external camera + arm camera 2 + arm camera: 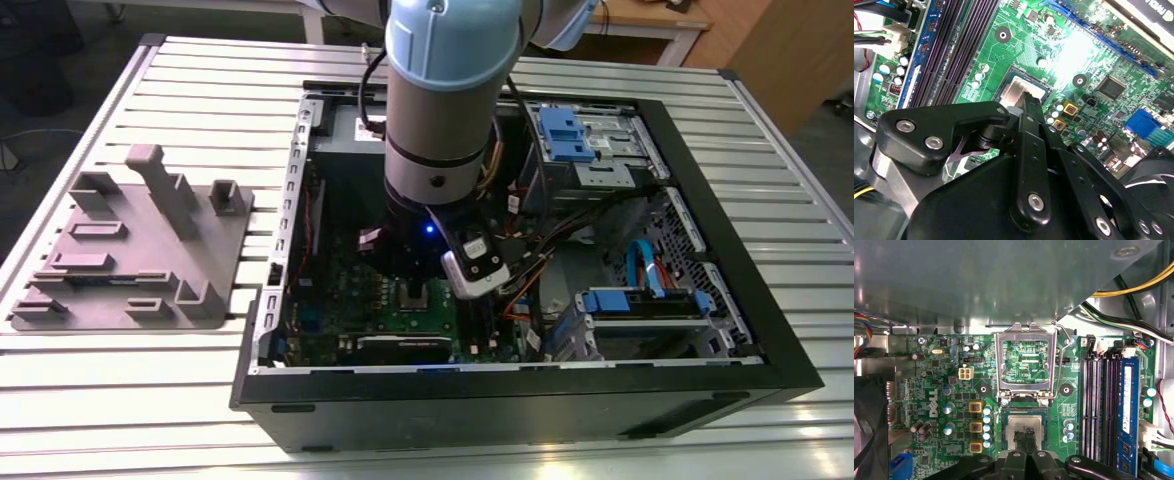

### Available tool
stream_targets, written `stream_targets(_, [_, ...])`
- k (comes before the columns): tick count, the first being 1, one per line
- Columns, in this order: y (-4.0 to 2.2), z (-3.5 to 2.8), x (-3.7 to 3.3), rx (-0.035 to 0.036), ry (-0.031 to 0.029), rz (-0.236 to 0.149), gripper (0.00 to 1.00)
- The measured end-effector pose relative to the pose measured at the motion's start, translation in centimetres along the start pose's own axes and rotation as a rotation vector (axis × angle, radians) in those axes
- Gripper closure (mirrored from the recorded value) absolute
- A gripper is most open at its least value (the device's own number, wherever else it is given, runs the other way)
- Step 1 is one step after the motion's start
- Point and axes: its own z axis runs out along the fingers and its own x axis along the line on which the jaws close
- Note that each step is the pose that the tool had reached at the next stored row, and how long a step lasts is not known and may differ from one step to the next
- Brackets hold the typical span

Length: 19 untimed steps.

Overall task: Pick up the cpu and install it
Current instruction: 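Close the cpu cover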

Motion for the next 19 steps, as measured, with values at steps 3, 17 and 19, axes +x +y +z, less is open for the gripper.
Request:
stream_targets(3, [0.0,-0.02,0.0,0.0,0.0,0.0,0.9])
stream_targets(17, [-0.09,-3.4,0.11,0.0,-0.0018,0.0,0.9])
stream_targets(19, [-0.11,-4.1,0.12,0.0001,-0.0033,0.0,0.9])
